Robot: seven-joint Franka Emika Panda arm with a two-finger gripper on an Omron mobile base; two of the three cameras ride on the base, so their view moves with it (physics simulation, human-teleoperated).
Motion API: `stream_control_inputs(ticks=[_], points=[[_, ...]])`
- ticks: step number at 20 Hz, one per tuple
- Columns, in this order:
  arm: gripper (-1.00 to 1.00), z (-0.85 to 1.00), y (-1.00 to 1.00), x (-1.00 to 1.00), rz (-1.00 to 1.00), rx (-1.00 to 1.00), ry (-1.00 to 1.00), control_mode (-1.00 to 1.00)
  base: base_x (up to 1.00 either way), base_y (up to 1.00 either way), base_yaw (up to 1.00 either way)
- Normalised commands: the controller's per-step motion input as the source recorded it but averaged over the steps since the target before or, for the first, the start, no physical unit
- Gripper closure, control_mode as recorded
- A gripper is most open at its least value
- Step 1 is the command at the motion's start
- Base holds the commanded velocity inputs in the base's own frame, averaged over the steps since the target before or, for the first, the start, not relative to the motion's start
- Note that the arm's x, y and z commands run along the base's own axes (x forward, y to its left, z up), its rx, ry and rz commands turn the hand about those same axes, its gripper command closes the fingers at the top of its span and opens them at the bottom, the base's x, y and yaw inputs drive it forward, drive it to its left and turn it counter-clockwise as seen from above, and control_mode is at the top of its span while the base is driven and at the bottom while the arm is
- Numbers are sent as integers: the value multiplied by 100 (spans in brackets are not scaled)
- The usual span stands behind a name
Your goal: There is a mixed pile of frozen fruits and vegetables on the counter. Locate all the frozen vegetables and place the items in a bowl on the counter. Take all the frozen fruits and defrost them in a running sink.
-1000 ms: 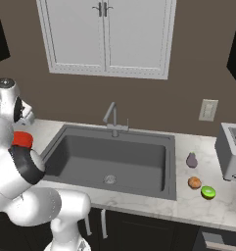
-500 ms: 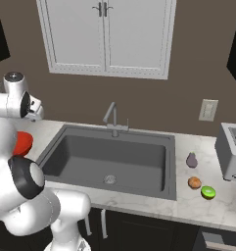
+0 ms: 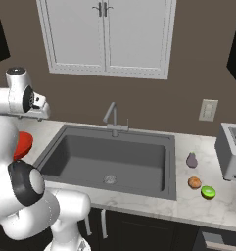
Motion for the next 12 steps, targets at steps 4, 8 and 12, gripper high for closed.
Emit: stream_control_inputs(ticks=[4, 8, 12], points=[[-100, 0, -46, -14, 4, -9, 3, -100, 0, 0, 0], [-100, 0, -51, -14, 3, -8, 2, -100, 0, 0, 0], [-100, -4, -58, -16, 2, -8, 0, -100, 0, 0, 0]])
